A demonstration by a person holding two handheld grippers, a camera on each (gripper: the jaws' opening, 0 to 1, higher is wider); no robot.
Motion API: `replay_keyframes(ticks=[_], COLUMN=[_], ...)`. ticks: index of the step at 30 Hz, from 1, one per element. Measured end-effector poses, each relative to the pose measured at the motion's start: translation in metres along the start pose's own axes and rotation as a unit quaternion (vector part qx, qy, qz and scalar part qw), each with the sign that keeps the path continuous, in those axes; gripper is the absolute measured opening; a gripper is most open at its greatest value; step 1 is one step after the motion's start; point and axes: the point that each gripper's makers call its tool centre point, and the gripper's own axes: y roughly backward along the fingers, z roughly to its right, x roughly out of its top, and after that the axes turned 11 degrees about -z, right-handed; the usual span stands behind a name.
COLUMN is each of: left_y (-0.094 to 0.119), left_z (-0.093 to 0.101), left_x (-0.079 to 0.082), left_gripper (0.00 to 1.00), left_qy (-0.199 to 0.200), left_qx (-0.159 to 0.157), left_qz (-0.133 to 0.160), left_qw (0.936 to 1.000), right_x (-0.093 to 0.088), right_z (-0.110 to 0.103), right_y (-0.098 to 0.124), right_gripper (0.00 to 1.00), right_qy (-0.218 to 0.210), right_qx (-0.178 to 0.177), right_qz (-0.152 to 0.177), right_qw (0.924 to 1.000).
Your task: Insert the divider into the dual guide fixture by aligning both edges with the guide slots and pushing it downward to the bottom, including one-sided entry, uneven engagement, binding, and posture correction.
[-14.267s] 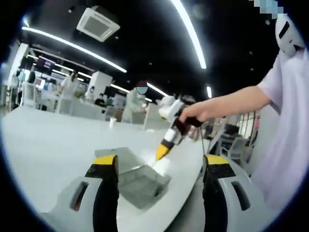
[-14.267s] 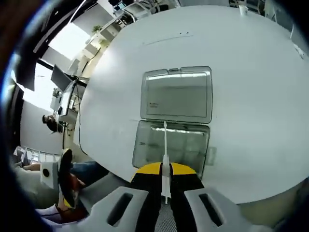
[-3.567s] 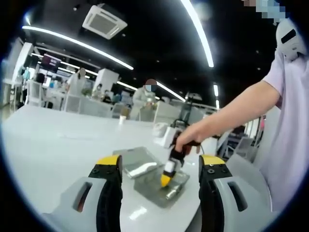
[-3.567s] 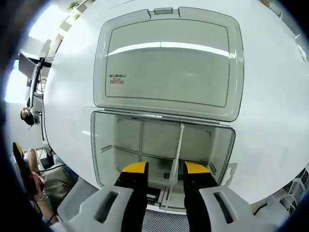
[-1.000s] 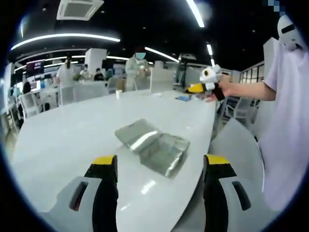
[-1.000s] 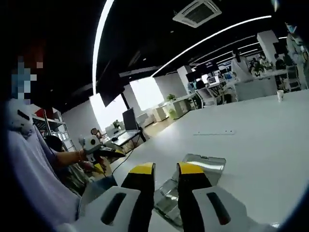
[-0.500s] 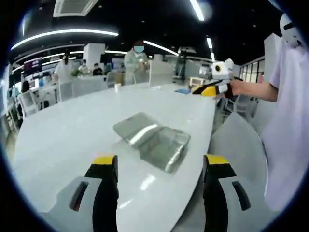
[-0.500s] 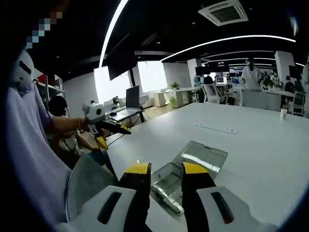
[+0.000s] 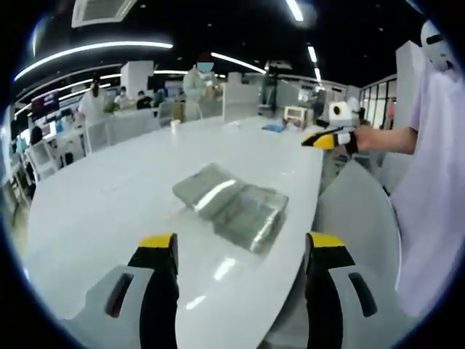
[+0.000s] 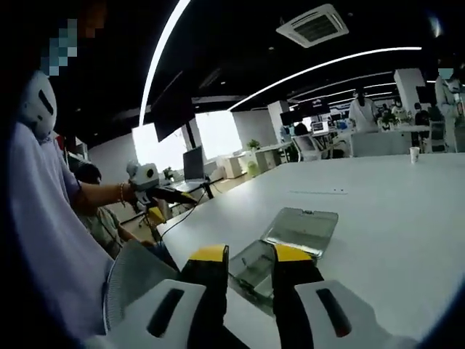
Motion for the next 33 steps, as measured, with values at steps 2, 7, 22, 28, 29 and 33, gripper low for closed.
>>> replay_keyframes(ticks=[2, 7, 22, 28, 29, 33], left_y=[0.005, 0.006, -0.025, -0.037, -0.04, -0.051], left_z=[0.0, 0.004, 0.006, -0.001, -0.003, 0.006], left_x=[0.003, 0.004, 0.017, 0.007, 0.001, -0.012], left_gripper=[0.69, 0.69, 0.64, 0.65, 0.65, 0.63], left_qy=[0.003, 0.004, 0.01, 0.009, 0.011, 0.01], left_qx=[0.0, -0.001, -0.006, 0.003, 0.009, 0.023], left_qz=[0.003, -0.003, -0.037, -0.069, -0.085, -0.116], left_qw=[1.0, 1.0, 0.9992, 0.9976, 0.9963, 0.9929], right_x=[0.0, -0.01, -0.011, -0.008, -0.008, -0.015], right_z=[-0.005, -0.013, 0.002, 0.005, 0.005, 0.002], right_y=[0.002, 0.002, 0.007, 0.009, 0.009, 0.017], right_gripper=[0.19, 0.18, 0.09, 0.08, 0.08, 0.04], right_qy=[-0.01, -0.019, -0.015, -0.015, -0.015, -0.011], right_qx=[0.003, 0.005, -0.017, -0.026, -0.026, -0.03], right_qz=[0.009, 0.0, 0.0, 0.012, 0.014, 0.015], right_qw=[0.9999, 0.9998, 0.9997, 0.9995, 0.9995, 0.9994])
